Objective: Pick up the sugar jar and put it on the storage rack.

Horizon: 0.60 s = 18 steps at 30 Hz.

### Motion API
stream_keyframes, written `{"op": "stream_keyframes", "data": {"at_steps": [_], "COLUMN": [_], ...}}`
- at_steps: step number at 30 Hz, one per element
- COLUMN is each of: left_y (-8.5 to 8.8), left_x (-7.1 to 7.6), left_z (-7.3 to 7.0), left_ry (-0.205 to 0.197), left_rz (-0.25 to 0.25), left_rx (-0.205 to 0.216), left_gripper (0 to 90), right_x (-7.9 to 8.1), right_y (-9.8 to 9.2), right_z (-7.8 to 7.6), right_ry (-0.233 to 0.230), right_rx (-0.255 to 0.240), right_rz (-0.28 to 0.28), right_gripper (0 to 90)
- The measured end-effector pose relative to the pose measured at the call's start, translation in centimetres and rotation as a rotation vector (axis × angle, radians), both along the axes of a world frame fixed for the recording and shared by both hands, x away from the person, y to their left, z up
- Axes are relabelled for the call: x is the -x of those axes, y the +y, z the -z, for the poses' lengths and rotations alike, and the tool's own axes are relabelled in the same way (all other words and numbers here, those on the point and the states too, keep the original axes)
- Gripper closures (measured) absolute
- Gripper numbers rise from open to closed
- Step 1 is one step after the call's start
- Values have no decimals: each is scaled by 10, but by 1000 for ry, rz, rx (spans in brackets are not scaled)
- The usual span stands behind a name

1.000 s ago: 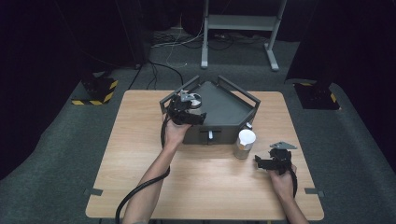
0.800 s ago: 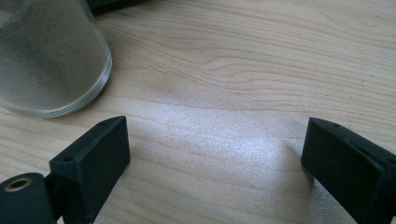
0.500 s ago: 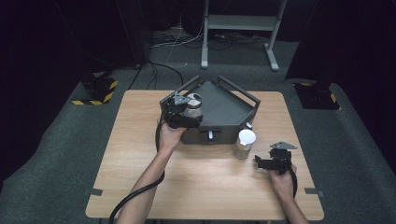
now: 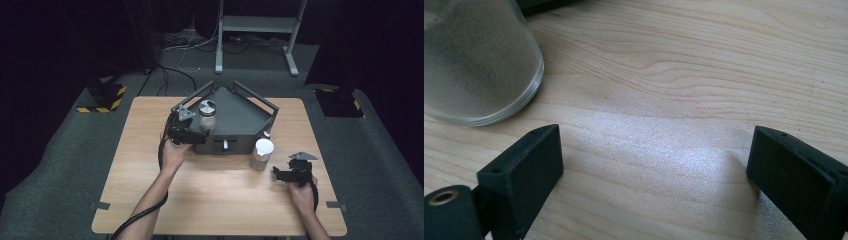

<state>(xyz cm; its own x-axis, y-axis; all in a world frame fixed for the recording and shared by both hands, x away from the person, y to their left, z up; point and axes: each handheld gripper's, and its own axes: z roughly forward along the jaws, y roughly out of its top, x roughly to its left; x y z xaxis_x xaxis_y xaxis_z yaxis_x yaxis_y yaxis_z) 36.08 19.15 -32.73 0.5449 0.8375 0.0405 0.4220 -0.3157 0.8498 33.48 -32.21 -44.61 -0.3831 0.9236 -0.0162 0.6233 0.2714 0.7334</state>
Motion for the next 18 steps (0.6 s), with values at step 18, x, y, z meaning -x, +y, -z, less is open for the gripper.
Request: {"op": "stream_keyframes", "data": {"at_steps": [18], "left_y": [11], "left_x": [30], "left_z": [15], "left_ry": [-25], "left_rz": [8], "left_rx": [3], "left_gripper": [47], "right_x": [0], "right_y": [0], "right_z": [0], "right_ry": [0], "right_rx": [0], "right_rz": [0], "right_gripper": [75]}}
